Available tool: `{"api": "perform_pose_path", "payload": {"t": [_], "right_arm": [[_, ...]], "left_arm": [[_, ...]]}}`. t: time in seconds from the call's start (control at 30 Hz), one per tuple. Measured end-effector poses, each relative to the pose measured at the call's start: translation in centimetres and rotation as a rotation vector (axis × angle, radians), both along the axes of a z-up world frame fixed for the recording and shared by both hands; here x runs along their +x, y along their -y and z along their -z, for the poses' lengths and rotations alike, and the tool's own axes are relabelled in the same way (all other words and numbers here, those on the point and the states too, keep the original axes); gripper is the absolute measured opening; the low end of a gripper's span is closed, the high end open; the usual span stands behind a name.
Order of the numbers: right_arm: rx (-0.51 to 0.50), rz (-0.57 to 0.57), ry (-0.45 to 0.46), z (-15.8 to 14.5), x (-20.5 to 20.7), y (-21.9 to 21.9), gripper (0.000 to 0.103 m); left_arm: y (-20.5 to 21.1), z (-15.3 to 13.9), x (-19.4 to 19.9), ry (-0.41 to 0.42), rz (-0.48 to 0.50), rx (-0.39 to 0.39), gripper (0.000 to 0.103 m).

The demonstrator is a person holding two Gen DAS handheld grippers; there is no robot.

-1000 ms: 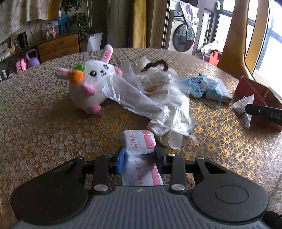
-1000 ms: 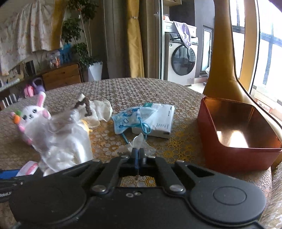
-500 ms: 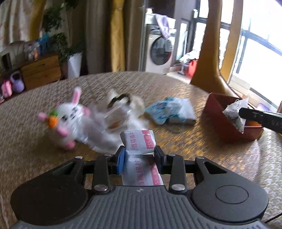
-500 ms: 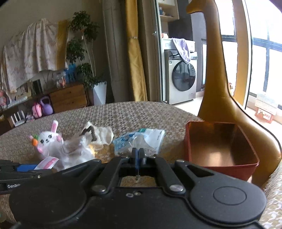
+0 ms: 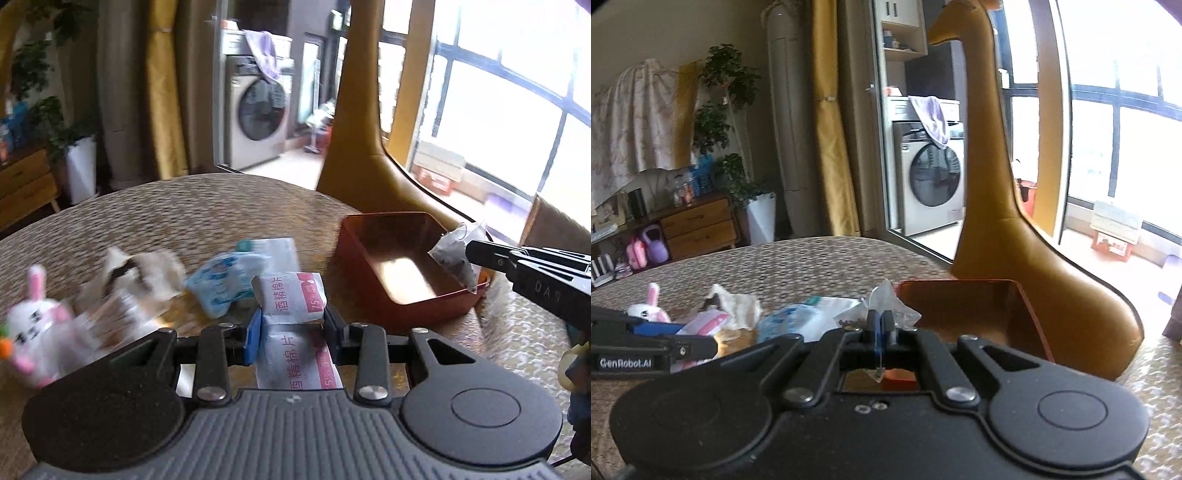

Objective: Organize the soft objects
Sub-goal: 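Carry the sachet and tea bag into the red tin with both tools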

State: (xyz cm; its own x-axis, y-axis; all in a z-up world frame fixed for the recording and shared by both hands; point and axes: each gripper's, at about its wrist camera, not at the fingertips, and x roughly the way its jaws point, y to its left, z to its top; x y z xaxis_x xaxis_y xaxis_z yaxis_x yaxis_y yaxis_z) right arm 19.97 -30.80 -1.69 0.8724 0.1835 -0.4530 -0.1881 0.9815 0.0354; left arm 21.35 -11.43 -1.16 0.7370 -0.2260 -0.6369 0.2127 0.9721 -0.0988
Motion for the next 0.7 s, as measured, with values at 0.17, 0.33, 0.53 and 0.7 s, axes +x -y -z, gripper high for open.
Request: {"api": "perform_pose_path", "payload": {"t": [0.17, 0.33, 0.53, 0.7], "right_arm": [[-0.008, 0.033, -0.005, 0.7, 1.2, 2.5, 0.000], [-0.013, 0.051, -0.020, 1.5, 2.5, 4.6, 0.000], [-0.032, 0.047, -0.046, 2.9, 4.2, 5.6, 0.000], [-0.051, 0.045, -0.071, 4.1, 5.5, 6.0, 0.000]], "left_arm": [[3.7, 0.2, 2.7, -0.019, 0.048, 0.017, 0.035], [7.4, 0.3, 5.8, -0.022, 0.090, 0.029, 0.035], [11.3, 1.3, 10.5, -0.045, 0.109, 0.038, 0.035], [13.8, 2.5, 14.0, -0.079, 0.129, 0.040, 0.035]]}}
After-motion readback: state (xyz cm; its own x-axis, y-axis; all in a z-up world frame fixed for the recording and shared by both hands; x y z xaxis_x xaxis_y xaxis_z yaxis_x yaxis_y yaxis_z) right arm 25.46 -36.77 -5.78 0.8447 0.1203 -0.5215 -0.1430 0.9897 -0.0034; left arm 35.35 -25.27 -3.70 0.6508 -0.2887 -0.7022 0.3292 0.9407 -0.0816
